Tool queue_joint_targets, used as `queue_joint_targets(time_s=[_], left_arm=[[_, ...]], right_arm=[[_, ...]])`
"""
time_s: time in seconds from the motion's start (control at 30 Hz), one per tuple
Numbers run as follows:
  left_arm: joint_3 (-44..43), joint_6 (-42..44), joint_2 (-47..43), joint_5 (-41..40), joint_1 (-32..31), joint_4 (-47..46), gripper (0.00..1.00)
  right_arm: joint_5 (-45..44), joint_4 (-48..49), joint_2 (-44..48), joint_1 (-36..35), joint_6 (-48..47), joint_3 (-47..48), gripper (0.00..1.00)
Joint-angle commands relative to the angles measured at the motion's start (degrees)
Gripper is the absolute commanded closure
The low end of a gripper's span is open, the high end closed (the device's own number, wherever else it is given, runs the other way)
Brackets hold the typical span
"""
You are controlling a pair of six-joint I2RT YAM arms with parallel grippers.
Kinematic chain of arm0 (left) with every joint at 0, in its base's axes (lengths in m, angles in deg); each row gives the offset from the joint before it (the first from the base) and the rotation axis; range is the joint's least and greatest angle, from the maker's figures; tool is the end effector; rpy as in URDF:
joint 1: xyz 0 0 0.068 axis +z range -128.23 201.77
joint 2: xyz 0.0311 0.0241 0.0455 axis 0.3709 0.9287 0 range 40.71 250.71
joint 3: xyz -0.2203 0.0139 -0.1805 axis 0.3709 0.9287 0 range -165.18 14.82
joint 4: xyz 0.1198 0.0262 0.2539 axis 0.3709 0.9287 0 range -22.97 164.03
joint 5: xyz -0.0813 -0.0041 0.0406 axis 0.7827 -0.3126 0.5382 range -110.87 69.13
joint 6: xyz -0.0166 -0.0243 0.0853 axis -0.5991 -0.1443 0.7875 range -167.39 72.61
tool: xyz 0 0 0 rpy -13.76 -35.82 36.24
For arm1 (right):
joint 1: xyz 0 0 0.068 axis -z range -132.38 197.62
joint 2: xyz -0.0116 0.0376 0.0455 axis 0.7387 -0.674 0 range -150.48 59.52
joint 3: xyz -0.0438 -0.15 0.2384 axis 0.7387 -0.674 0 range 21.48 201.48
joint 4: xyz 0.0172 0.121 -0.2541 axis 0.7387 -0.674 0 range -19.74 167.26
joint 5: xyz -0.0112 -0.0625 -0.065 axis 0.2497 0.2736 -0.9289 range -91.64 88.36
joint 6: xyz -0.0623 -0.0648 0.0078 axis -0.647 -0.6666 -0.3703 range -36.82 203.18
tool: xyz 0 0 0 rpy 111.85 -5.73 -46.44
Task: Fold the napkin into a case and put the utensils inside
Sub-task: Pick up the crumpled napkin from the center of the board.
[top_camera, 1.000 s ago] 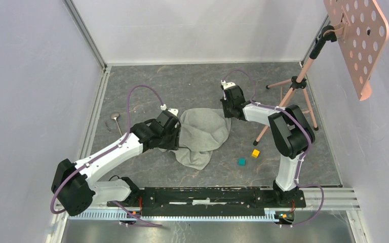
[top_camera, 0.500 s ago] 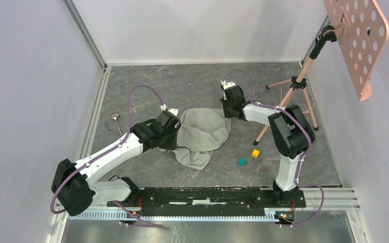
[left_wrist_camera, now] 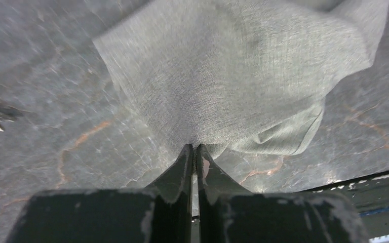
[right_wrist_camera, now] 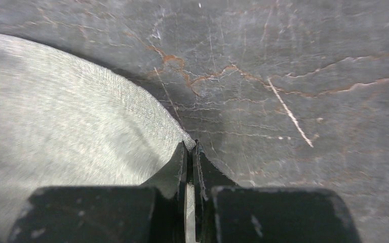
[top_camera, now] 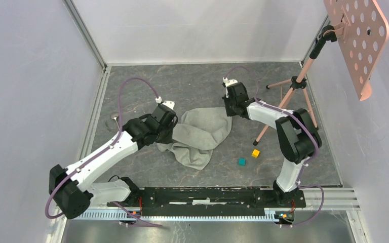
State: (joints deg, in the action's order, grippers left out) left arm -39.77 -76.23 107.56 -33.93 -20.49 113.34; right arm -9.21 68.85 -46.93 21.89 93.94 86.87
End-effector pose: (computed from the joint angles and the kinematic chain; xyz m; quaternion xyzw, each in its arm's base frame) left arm 0.2077 -0.1642 0.2397 0.0811 0.9534 -0.0673 0.2825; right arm 0.3998 0.1811 0.1318 -0.0992 0.9310 0.0494 0.3476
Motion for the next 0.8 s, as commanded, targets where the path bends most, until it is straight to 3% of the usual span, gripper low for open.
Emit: queue_joint_targets(time_s=[0.0, 0.17, 0.3, 0.43, 0.63, 0.77], left_arm=[[-10.0, 4.9, -3.6, -7.9, 0.0, 5.2, 0.95], [-22.4, 9.6, -5.8, -18.8, 0.1, 10.4, 0.98], [-33.2, 17.1, -10.3, -23.3, 0.1, 6.5, 0.98], [-39.3, 26.0, -17.8, -16.4, 0.0, -5.9, 0.98], [-44.4, 28.8, -25.4, -2.8, 0.0, -17.2, 0.98], [-45.3, 31.3, -25.8, -3.7, 0.0, -19.2, 0.98]], right_arm=[[1.7, -1.7, 10.7, 0.2, -0.8, 4.0, 1.0], [7.3, -0.5, 23.8, 0.2, -0.7, 5.1, 1.0], [18.0, 8.9, 37.8, 0.2, 0.5, 2.1, 1.0], [29.2, 23.1, 50.6, 0.1, 4.2, -2.8, 1.0], [39.4, 39.2, 62.0, 0.1, 13.4, -4.6, 0.99], [42.2, 46.1, 64.0, 0.1, 17.7, -4.9, 1.0]])
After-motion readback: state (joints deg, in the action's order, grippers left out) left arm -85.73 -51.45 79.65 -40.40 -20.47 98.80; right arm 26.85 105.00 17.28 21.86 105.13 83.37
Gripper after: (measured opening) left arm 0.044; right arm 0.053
